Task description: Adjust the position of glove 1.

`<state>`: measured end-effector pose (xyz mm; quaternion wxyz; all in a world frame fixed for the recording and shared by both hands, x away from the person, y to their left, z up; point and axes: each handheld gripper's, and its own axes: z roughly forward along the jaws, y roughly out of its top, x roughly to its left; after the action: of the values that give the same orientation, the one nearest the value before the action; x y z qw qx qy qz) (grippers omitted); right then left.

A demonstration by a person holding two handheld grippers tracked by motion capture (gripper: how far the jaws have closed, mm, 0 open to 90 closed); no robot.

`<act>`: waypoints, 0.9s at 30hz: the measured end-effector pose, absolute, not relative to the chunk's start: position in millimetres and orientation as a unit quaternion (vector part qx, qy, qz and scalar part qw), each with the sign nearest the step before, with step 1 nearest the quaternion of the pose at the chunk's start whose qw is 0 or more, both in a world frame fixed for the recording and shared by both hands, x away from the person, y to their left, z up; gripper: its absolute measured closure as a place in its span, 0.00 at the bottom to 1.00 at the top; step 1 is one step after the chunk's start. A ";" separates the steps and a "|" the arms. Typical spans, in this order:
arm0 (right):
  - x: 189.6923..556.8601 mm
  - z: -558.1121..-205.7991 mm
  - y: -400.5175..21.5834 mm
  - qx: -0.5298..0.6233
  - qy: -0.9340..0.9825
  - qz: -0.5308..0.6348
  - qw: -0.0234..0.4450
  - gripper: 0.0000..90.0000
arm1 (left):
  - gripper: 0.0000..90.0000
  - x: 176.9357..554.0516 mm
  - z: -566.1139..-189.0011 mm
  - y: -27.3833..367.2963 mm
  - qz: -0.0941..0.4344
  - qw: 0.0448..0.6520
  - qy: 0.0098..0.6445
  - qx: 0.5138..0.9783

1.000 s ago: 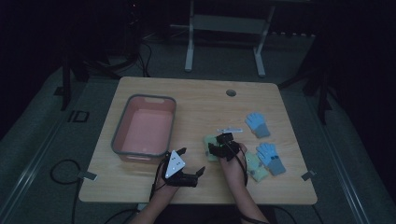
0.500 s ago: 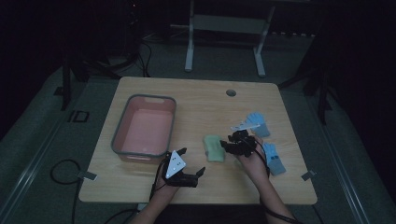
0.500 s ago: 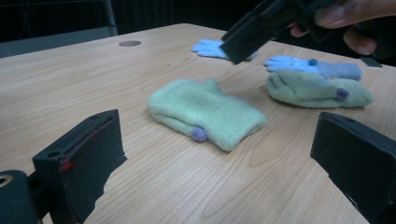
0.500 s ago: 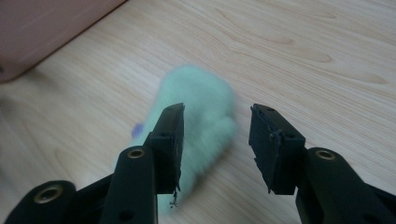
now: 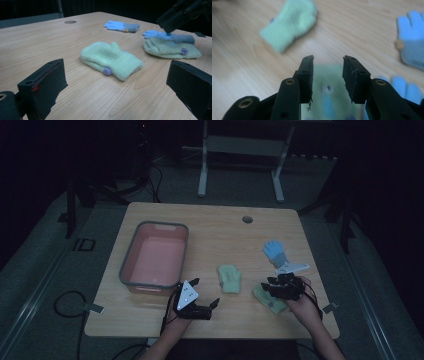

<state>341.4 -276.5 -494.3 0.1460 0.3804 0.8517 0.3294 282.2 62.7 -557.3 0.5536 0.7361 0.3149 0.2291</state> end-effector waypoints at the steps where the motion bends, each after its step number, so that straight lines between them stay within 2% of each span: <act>1: 339.9 -496.5 -281.9 0.378 0.853 0.329 0.146 0.67 | 0.02 282.3 -557.3 62.8 0.229 0.554 0.315 0.736; 8: 338.7 -520.1 -298.9 0.362 0.871 0.312 0.115 0.62 | 0.02 281.4 -557.6 63.3 0.232 0.557 0.317 0.732; 12: 337.3 -533.8 -293.0 0.335 0.886 0.295 0.123 0.59 | 0.02 280.4 -557.7 63.0 0.234 0.559 0.312 0.732; 15: 338.2 -534.2 -293.4 0.335 0.887 0.296 0.119 0.62 | 0.02 280.2 -557.7 63.3 0.235 0.559 0.313 0.731; 16: 338.3 -534.7 -293.5 0.333 0.887 0.297 0.120 0.65 | 0.02 280.3 -557.7 63.6 0.235 0.559 0.314 0.730; 17: 337.2 -535.5 -292.9 0.333 0.886 0.301 0.118 0.75 | 0.02 280.3 -557.7 63.6 0.235 0.559 0.314 0.730; 20: 334.8 -535.6 -290.7 0.335 0.885 0.299 0.125 0.86 | 0.02 280.6 -557.7 63.1 0.233 0.558 0.314 0.731; 24: 331.8 -532.6 -285.7 0.364 0.872 0.296 0.138 0.93 | 0.02 280.6 -557.6 62.8 0.234 0.558 0.314 0.732; 27: 330.7 -520.8 -279.9 0.394 0.852 0.312 0.150 0.93 | 0.02 280.9 -557.6 62.5 0.232 0.557 0.315 0.732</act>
<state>330.7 -279.9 -520.8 0.1500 0.3935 0.8516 0.3122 280.9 62.5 -557.6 0.5572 0.7325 0.3147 0.2324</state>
